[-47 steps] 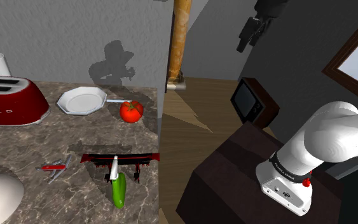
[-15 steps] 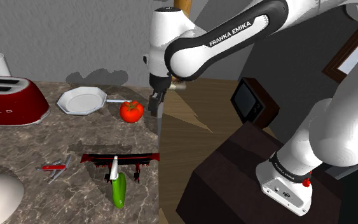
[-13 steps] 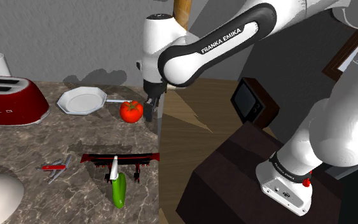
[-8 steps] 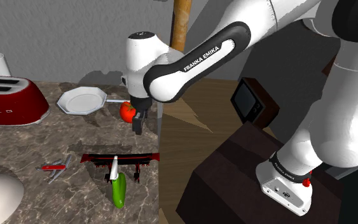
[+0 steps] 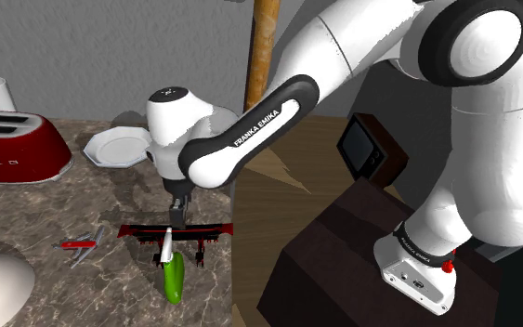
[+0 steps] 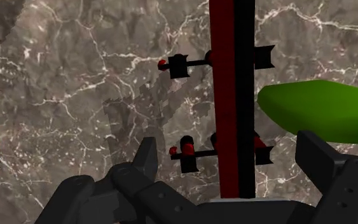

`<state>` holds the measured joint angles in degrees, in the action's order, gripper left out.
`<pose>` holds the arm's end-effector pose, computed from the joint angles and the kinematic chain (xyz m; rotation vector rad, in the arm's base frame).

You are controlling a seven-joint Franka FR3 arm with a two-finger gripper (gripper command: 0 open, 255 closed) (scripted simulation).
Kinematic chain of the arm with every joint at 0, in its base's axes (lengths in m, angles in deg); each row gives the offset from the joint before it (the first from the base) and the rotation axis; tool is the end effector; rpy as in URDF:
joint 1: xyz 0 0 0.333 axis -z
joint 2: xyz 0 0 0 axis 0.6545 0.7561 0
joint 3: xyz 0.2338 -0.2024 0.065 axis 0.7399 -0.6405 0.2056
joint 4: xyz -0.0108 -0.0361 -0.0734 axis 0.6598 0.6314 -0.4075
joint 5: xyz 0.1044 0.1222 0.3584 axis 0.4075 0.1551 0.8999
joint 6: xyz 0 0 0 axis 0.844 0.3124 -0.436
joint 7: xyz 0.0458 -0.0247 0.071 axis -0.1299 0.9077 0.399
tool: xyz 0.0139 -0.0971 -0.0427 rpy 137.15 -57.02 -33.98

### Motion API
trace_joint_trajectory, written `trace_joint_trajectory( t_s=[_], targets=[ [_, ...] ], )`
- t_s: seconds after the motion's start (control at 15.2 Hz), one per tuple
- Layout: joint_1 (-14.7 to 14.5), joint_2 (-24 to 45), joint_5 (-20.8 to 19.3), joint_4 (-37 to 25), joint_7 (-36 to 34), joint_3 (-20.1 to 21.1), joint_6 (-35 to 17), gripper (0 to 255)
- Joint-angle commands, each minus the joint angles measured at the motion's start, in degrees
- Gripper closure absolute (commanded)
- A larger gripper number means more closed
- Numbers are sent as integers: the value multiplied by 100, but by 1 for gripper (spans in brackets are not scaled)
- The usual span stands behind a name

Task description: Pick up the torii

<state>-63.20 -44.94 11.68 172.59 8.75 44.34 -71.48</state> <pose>0.4878 0.4184 0.2257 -2.7904 -1.3093 0.0682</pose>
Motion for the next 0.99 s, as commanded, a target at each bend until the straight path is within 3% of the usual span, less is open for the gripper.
trace_joint_trajectory(
  t_s=[0.0, 0.66, 0.73, 0.92],
  targets=[
    [-186, 402, -112, -338, 14, 5, -6, 0],
    [-285, 837, -243, -412, -38, -124, -364, 0],
    [-283, 840, -243, -417, -35, -125, -362, 255],
    [-280, 834, -242, -406, -35, -124, -366, 255]
  ],
)
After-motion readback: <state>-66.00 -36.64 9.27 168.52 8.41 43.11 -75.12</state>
